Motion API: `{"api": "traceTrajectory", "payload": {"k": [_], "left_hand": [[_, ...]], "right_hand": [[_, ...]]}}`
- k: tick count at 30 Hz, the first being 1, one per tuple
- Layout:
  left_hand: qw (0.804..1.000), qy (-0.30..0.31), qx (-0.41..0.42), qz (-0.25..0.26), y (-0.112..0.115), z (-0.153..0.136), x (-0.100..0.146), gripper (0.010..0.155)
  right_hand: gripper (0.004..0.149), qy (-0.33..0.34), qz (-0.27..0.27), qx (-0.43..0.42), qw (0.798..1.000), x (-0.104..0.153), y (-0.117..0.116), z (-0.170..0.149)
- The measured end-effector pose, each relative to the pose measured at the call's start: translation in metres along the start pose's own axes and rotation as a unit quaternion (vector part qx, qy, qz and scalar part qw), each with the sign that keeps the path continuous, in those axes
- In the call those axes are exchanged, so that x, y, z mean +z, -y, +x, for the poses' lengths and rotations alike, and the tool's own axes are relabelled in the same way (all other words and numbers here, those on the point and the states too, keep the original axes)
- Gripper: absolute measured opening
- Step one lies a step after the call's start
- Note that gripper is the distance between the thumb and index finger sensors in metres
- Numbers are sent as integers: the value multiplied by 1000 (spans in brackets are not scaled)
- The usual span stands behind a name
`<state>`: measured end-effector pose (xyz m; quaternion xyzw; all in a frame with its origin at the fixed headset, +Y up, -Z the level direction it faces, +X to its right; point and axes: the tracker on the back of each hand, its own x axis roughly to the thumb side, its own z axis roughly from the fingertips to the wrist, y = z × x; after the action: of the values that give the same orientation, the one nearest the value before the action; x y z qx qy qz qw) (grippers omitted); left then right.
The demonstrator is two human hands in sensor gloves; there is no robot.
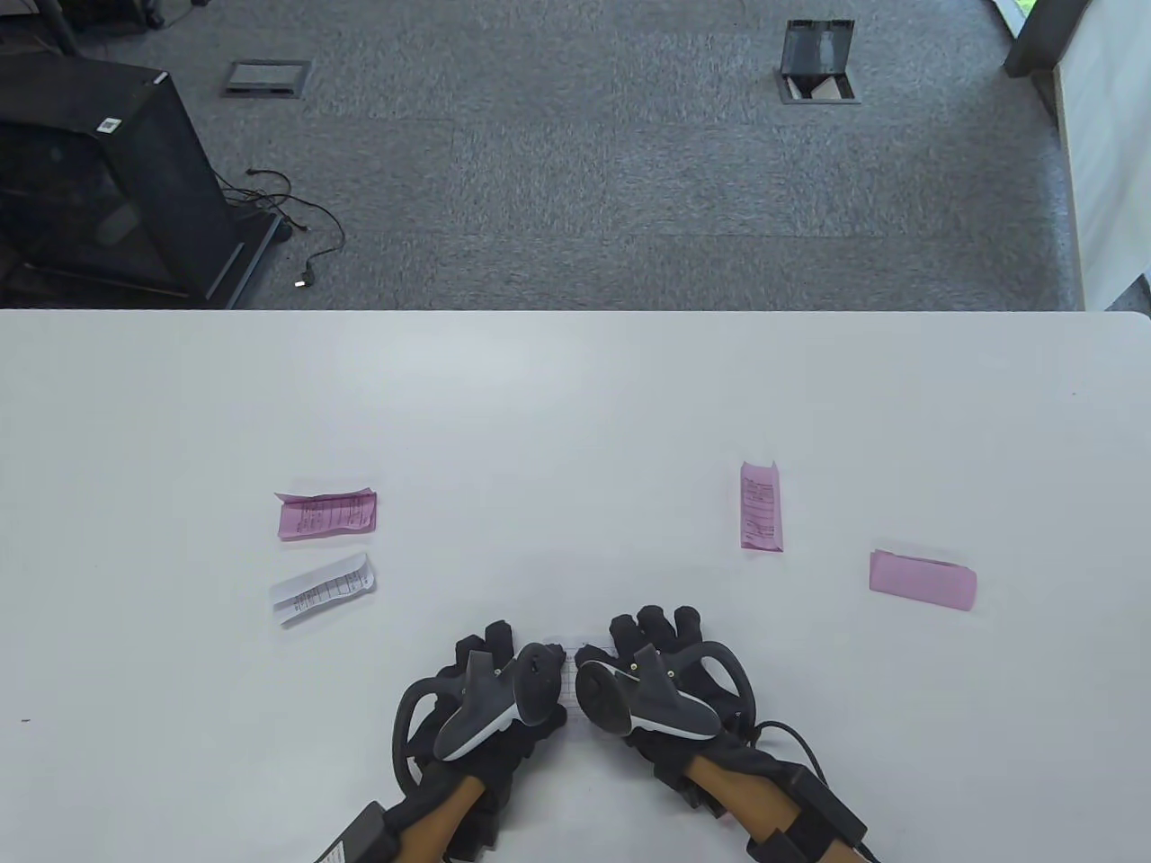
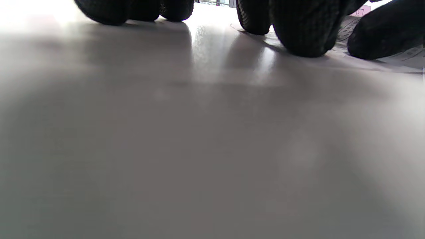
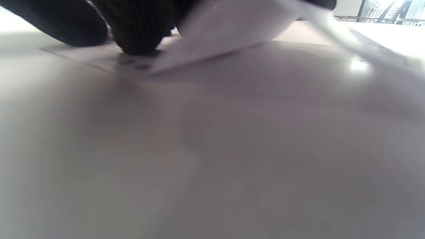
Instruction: Unfold folded invoices and stack
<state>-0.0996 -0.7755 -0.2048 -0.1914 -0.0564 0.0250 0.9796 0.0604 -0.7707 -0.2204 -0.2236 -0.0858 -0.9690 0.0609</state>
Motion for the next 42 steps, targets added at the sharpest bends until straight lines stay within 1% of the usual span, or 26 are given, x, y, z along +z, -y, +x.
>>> {"api": "traceTrajectory", "payload": {"k": [2,4,6,11,14,18,20,21,22,23,25,28,32,35,38,42], "left_hand": [[1000,0,-3,1,0,0,0,67],[1000,0,-4,-1,0,0,0,67],[1000,2,-5,-4,0,0,0,67],[1000,2,0,-10,0,-1,-1,67],[1000,3,4,-13,0,-2,-1,68],[1000,3,5,-15,0,-3,-1,69],[1000,3,5,-14,0,-3,-1,69],[1000,3,5,-14,0,-3,-1,69],[1000,3,6,-14,0,-3,-1,69],[1000,3,6,-14,0,-3,-1,69],[1000,4,6,-13,0,-3,-1,69],[1000,5,7,-13,0,-3,-1,69],[1000,6,5,-12,0,-3,-1,69],[1000,6,5,-12,1,-3,-1,69],[1000,5,4,-11,1,-3,-1,69],[1000,5,5,-11,1,-3,-1,69]], "right_hand": [[61,-21,10,-1,1000,3,1,-8],[60,-35,6,23,999,7,1,-17],[59,-52,0,41,998,15,-1,-33],[59,-96,8,17,995,32,-8,-70],[59,-111,11,1,994,37,-11,-81],[59,-115,10,-8,993,38,-12,-84],[59,-110,-3,-9,994,39,-10,-83],[60,-108,-23,-16,994,40,-6,-83],[60,-110,-42,-27,993,41,-2,-82],[60,-105,-66,-50,991,42,8,-79],[60,-91,-83,-76,989,41,18,-72],[59,-65,-78,-75,992,31,26,-49],[59,-28,-43,-55,997,11,20,-10],[60,-21,-35,-48,998,1,13,6],[61,-20,-26,-42,999,-3,8,15],[61,-22,-18,-16,999,-3,1,17]]}}
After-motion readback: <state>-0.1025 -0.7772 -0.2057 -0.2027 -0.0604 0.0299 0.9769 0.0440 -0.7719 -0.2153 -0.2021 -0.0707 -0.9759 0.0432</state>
